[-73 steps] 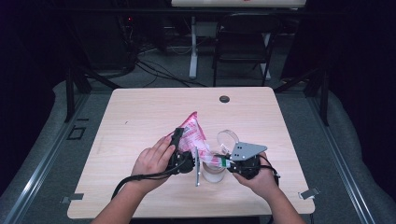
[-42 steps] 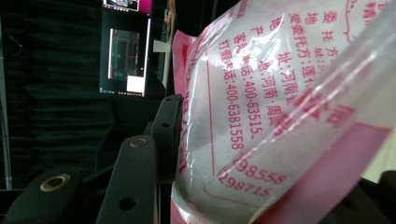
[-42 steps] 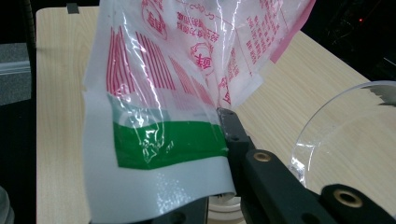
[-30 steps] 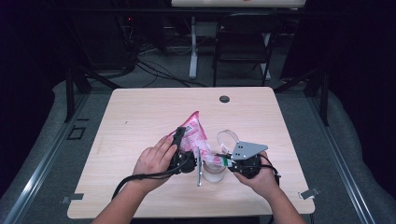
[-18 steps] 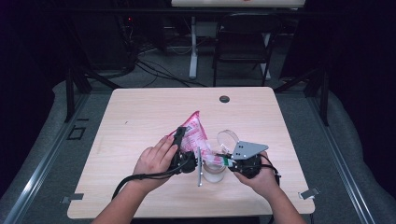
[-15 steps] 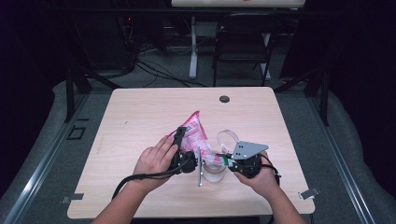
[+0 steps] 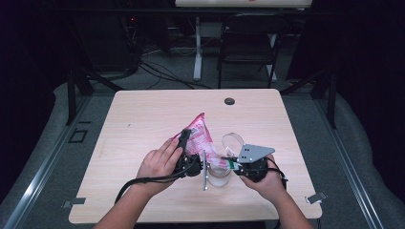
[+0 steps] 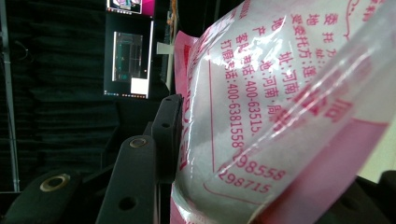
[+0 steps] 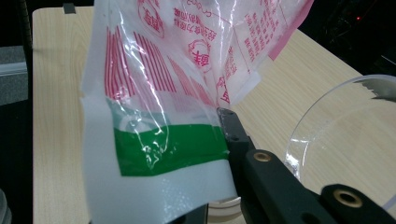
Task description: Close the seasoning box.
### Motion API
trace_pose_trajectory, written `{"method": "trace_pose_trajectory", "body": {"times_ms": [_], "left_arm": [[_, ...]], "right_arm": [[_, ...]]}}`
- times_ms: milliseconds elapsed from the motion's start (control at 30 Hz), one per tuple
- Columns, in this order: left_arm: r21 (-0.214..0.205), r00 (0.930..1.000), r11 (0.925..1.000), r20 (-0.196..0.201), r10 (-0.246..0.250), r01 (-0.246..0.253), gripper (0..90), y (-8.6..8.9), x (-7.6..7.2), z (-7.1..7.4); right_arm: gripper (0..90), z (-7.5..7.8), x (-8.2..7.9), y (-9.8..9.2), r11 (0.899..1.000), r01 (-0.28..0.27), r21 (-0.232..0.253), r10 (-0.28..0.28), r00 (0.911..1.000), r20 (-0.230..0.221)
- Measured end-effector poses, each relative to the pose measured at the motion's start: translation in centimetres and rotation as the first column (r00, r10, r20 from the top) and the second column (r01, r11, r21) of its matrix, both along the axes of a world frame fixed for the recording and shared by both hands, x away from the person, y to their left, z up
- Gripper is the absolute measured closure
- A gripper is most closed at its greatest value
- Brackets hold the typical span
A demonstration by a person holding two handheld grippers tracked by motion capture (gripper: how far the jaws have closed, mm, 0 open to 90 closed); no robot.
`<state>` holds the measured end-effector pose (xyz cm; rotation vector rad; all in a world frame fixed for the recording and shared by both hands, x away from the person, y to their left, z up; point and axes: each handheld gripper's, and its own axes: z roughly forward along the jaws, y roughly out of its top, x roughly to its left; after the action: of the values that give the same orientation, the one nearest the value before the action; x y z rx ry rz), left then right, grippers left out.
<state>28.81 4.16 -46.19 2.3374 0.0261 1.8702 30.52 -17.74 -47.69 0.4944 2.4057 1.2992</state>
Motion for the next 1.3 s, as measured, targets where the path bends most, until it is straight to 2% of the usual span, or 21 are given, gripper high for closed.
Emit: {"method": "trace_pose_trajectory", "body": {"times_ms": [1300], "left_arm": [[0.006,1.0,1.0,0.006,-0.007,0.007,61.5,-0.25,-0.02,0.21]], "right_arm": [[90.0,-0.01,0.05,-0.1,1.0,0.004,-0.001,-0.004,1.0,-0.002]]}}
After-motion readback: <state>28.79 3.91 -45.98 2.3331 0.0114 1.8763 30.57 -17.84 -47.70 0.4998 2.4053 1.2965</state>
